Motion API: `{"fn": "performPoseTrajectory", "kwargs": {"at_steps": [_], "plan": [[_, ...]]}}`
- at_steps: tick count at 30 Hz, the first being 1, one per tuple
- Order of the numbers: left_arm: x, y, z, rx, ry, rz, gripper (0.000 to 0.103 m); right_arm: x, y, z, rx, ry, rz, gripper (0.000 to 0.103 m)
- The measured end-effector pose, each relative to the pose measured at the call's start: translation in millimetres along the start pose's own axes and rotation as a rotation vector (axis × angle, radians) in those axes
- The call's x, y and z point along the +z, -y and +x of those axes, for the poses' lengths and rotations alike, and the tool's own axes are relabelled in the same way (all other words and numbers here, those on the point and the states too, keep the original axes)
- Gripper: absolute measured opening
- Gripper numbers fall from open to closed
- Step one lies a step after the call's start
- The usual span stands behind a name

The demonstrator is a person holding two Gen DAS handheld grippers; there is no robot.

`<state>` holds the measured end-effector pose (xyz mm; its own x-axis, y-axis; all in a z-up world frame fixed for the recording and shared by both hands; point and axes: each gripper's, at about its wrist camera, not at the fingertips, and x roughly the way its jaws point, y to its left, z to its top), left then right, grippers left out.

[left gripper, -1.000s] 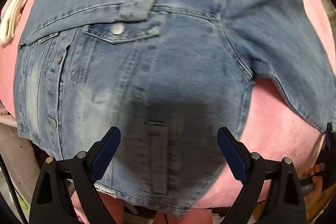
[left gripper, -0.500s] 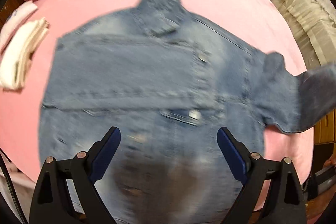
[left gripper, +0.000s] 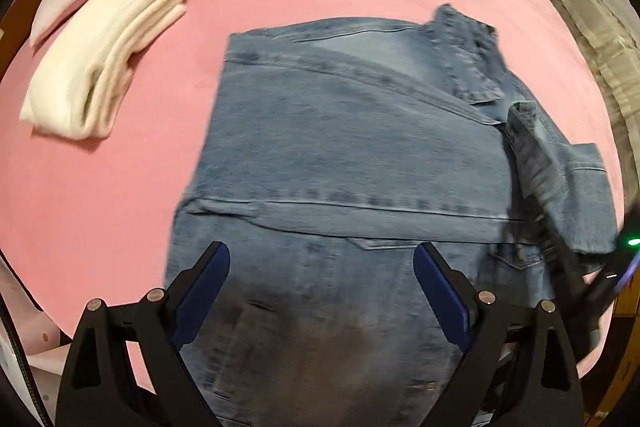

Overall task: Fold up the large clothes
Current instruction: 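Lift that sleeve with the right tool, fold it across the front, release, then lift the jacket side edge with the right tool and fold it inward while the left tool grips the placket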

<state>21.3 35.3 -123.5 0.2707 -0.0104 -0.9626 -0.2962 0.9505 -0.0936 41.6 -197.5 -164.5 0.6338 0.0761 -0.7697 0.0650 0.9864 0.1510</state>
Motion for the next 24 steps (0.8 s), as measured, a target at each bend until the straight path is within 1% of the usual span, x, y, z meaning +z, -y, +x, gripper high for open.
{"fn": "performPoseTrajectory", "kwargs": {"at_steps": [1, 2, 3, 5, 7, 8, 10, 11, 13, 14, 17, 19, 22, 23, 24], "plan": [[-0.3, -6.8, 3.0, 0.000, -0.005, -0.001, 0.092, -10.6, -9.9, 6.6, -0.033, -0.034, -0.027, 0.016], [-1.2, -12.1, 5.9, 0.001, -0.014, 0.002, 0.092, -16.4, -12.0, 11.1, -0.054, -0.054, -0.045, 0.020], [-2.2, -14.6, 8.6, 0.001, -0.023, 0.007, 0.092, -21.0, -15.7, 15.0, -0.064, -0.083, -0.063, 0.026], [-4.9, -17.5, 13.6, 0.001, -0.041, 0.018, 0.092, -25.0, -19.1, 11.3, 0.005, -0.105, -0.067, 0.057], [-6.4, -15.9, 15.8, -0.010, -0.053, 0.028, 0.092, -24.4, -21.9, 3.5, 0.059, -0.103, -0.085, 0.071], [-7.0, -13.1, 16.6, -0.026, -0.057, 0.035, 0.092, -24.0, -24.7, -0.2, 0.080, -0.108, -0.102, 0.073], [-5.8, -5.6, 15.4, -0.061, -0.057, 0.048, 0.092, -20.5, -27.9, -7.5, 0.119, -0.131, -0.120, 0.073], [-5.6, -0.3, 14.9, -0.085, -0.055, 0.058, 0.092, -24.0, -29.4, -12.9, 0.132, -0.137, -0.120, 0.073], [-3.3, 14.0, 15.9, -0.165, -0.054, 0.075, 0.092, -24.4, -23.8, -24.7, 0.166, -0.151, -0.111, 0.073], [-1.5, 21.5, 17.8, -0.210, -0.057, 0.075, 0.092, -28.9, -21.8, -30.3, 0.169, -0.149, -0.105, 0.073], [5.5, 52.0, 30.2, -0.354, -0.076, 0.042, 0.092, -27.9, -3.3, -38.7, 0.174, -0.145, -0.065, 0.073], [7.9, 73.1, 41.2, -0.413, -0.091, 0.020, 0.092, -28.1, 15.9, -43.5, 0.165, -0.144, -0.019, 0.073], [7.9, 104.7, 59.8, -0.451, -0.117, -0.001, 0.092, -27.6, 49.6, -44.9, 0.127, -0.141, 0.047, 0.073], [7.1, 114.6, 65.6, -0.449, -0.121, 0.000, 0.092, -26.9, 59.9, -44.8, 0.116, -0.140, 0.067, 0.073], [6.1, 126.2, 73.2, -0.431, -0.120, 0.003, 0.092, -27.0, 71.2, -45.9, 0.102, -0.140, 0.085, 0.073]]}}
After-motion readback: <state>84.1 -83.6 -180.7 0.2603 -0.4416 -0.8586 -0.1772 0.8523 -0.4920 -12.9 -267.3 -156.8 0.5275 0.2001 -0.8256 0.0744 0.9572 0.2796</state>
